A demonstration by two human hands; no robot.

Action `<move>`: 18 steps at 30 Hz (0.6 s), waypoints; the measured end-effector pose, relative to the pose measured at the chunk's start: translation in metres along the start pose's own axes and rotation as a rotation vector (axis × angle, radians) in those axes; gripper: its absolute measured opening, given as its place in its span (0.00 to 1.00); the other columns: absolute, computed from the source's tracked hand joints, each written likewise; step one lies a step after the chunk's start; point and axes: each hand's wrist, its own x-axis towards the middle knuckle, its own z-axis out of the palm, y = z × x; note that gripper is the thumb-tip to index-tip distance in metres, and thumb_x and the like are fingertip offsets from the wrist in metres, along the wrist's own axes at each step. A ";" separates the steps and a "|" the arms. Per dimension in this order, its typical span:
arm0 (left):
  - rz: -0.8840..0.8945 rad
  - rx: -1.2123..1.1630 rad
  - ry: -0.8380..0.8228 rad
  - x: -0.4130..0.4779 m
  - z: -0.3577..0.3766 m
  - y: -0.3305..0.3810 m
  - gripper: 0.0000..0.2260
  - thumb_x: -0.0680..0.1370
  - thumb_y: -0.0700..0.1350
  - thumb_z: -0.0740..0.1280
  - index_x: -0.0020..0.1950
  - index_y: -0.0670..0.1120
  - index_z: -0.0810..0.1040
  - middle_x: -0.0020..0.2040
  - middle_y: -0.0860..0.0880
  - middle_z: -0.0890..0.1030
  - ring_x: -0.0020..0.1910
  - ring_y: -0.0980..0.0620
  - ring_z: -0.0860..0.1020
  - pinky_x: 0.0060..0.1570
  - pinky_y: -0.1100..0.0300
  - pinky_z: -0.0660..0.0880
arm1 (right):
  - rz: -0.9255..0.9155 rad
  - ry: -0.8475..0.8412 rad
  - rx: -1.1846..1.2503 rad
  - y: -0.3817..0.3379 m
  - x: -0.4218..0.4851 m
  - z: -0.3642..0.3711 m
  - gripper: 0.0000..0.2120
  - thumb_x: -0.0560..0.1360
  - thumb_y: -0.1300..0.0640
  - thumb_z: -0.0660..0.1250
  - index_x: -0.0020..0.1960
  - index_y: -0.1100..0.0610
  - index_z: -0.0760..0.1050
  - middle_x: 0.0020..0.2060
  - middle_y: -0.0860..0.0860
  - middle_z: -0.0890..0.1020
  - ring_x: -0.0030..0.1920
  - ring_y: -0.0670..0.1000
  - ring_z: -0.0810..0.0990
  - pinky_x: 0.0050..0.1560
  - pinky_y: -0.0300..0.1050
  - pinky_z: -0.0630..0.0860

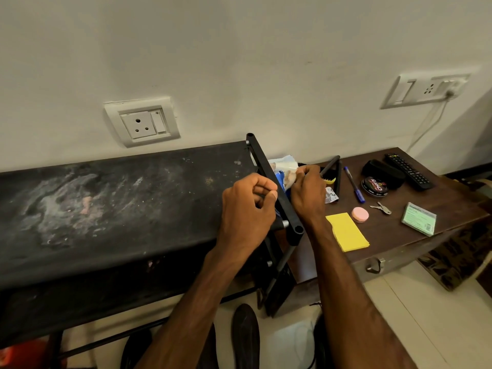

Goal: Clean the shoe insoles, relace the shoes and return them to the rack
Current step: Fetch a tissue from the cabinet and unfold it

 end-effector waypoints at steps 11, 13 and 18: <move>-0.005 -0.001 0.005 0.000 0.000 0.000 0.03 0.77 0.39 0.73 0.47 0.47 0.84 0.40 0.57 0.83 0.38 0.61 0.81 0.37 0.71 0.76 | -0.013 -0.012 0.068 0.002 -0.001 -0.006 0.14 0.86 0.56 0.52 0.64 0.66 0.66 0.57 0.63 0.77 0.55 0.60 0.77 0.48 0.48 0.69; -0.010 -0.005 0.006 0.000 0.000 0.000 0.03 0.77 0.39 0.72 0.47 0.47 0.84 0.40 0.56 0.83 0.38 0.61 0.81 0.36 0.70 0.76 | -0.029 -0.031 0.068 0.004 0.000 -0.005 0.14 0.86 0.55 0.53 0.63 0.65 0.67 0.56 0.62 0.78 0.55 0.60 0.78 0.49 0.49 0.70; -0.010 -0.004 0.009 0.001 0.000 0.000 0.03 0.77 0.40 0.72 0.47 0.47 0.84 0.40 0.56 0.83 0.38 0.61 0.81 0.37 0.70 0.77 | -0.052 0.043 0.098 0.009 0.002 -0.003 0.13 0.86 0.53 0.56 0.60 0.61 0.73 0.56 0.60 0.81 0.54 0.57 0.78 0.48 0.47 0.69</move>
